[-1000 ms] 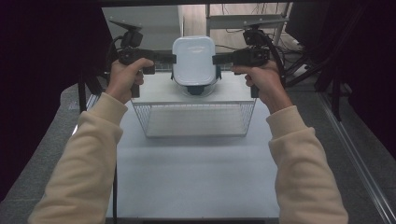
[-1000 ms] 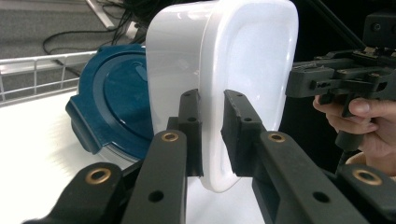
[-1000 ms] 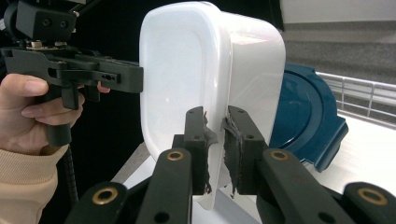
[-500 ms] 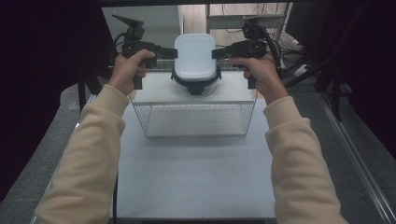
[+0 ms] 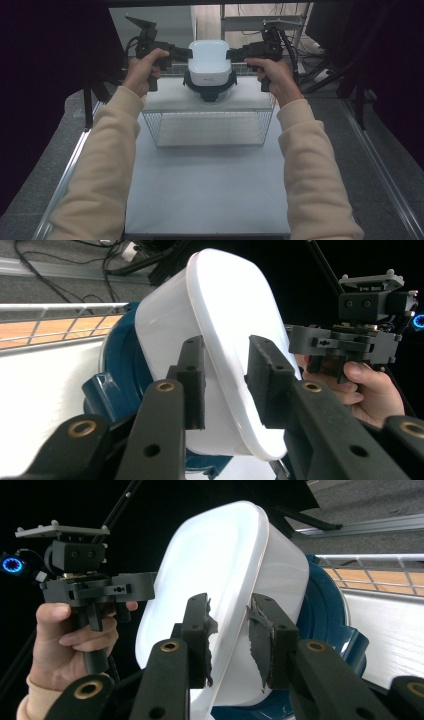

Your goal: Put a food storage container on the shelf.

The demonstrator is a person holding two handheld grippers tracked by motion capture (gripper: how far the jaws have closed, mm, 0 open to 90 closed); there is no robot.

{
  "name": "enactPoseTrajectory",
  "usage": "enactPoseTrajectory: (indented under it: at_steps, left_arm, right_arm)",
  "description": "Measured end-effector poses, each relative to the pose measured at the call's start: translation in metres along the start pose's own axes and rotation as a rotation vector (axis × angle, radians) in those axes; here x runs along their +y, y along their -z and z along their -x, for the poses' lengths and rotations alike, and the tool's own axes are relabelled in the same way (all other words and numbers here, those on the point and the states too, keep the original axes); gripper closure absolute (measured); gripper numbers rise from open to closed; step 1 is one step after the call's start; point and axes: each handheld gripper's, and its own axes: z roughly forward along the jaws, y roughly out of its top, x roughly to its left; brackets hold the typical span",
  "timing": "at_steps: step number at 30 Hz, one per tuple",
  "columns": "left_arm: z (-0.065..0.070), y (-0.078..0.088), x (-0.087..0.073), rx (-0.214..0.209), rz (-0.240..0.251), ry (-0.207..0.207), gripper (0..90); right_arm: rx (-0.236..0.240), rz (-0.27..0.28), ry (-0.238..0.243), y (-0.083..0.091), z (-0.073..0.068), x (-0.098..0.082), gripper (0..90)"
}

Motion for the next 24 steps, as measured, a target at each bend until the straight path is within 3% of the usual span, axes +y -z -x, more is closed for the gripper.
enactPoseTrajectory:
  at_steps: [8, 11, 13, 17, 20, 24]
  left_arm:
    - [-0.008, -0.004, -0.002, -0.005, 0.013, 0.018, 63.7]
    - [-0.009, -0.004, -0.003, -0.010, 0.020, 0.008, 63.0]
    - [-0.008, -0.005, -0.003, 0.009, 0.020, -0.010, 57.5]
    - [-0.002, 0.001, -0.006, 0.047, 0.048, -0.060, 39.1]
    - [0.007, 0.013, -0.010, 0.064, 0.084, -0.115, 31.9]
    - [0.016, 0.028, -0.022, 0.067, 0.119, -0.189, 28.0]
  right_arm:
    - [0.011, 0.012, -0.008, -0.006, 0.005, -0.002, 65.6]
    - [0.016, 0.014, -0.008, -0.006, 0.007, -0.002, 64.5]
    - [0.015, 0.013, -0.004, -0.006, 0.006, -0.003, 61.9]
    - [-0.008, 0.037, 0.053, -0.004, -0.002, -0.006, 46.3]
    - [-0.022, 0.053, 0.108, 0.004, -0.011, -0.008, 41.9]
    - [-0.068, 0.092, 0.217, 0.016, -0.024, -0.015, 34.0]
